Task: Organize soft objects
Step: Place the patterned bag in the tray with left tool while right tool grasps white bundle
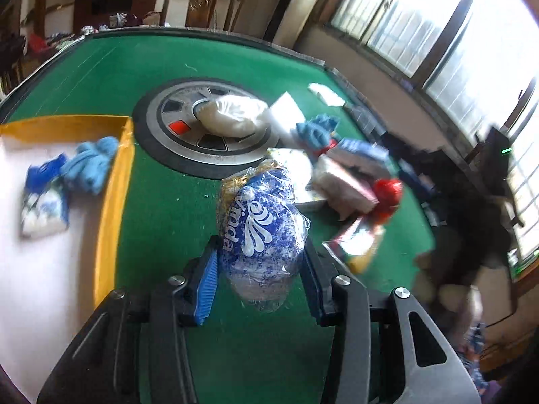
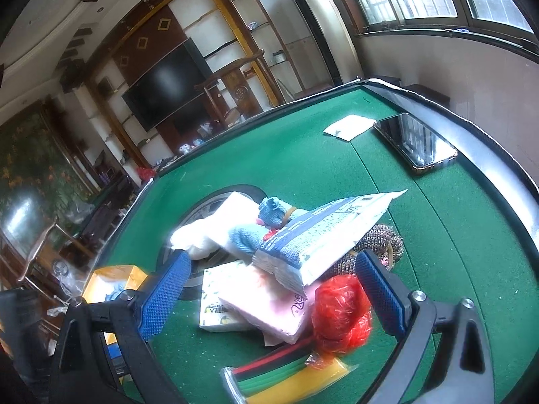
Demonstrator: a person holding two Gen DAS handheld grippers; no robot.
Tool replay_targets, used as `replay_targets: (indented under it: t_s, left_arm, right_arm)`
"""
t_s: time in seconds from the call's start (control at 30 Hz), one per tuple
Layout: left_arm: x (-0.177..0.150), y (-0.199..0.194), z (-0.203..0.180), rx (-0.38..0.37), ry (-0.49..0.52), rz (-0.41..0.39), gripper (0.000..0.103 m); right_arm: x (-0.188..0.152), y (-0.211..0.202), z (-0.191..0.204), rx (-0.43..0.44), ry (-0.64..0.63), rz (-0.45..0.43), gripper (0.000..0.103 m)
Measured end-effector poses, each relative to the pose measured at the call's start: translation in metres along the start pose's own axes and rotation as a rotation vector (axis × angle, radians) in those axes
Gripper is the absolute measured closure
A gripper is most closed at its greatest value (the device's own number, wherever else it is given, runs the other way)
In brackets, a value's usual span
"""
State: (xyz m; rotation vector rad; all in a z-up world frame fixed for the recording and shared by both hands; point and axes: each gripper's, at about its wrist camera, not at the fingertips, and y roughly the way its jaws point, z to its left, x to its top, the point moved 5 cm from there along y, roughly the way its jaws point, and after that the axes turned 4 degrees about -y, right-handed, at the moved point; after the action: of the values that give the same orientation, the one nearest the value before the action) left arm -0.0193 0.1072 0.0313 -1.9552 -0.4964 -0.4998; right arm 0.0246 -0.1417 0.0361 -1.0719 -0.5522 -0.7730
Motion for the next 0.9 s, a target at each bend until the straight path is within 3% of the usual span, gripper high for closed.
replay_targets:
  t_s: [0.23, 0.37, 0.47, 0.53, 0.6, 0.7, 0.9]
  left_arm:
    - [-0.008, -0.056, 0.022, -0.019, -0.066, -0.147, 0.06]
    - [-0.015, -0.083, 0.049, -0.001, -0.084, -0.208, 0.06]
    - [-0.021, -0.092, 0.067, -0.013, -0.116, -0.235, 0.06]
    - [-0.026, -0.094, 0.081, -0.015, -0.14, -0.243, 0.06]
    - [-0.029, -0.096, 0.094, -0.01, -0.166, -0.251, 0.06]
    - [-0.035, -0.106, 0.116, 0.007, -0.214, -0.267, 0.06]
    - [-0.044, -0.118, 0.157, 0.037, -0.312, -0.29, 0.06]
  right_arm:
    - [-0.003, 0.007, 0.001, -0.004, -0.003, 0.032, 0.007]
    - [0.009, 0.001, 0.029, 0.059, -0.04, 0.055, 0.006]
    - [0.021, 0.014, 0.068, 0.179, -0.078, 0.152, 0.006]
    - [0.022, 0.04, 0.099, 0.286, -0.069, 0.289, 0.006]
    - [0.019, 0.066, 0.117, 0.329, -0.041, 0.382, 0.006]
    - [0.015, 0.117, 0.13, 0.241, -0.006, 0.479, 0.006]
    - [0.02, 0.178, 0.121, 0.057, 0.12, 0.478, 0.006]
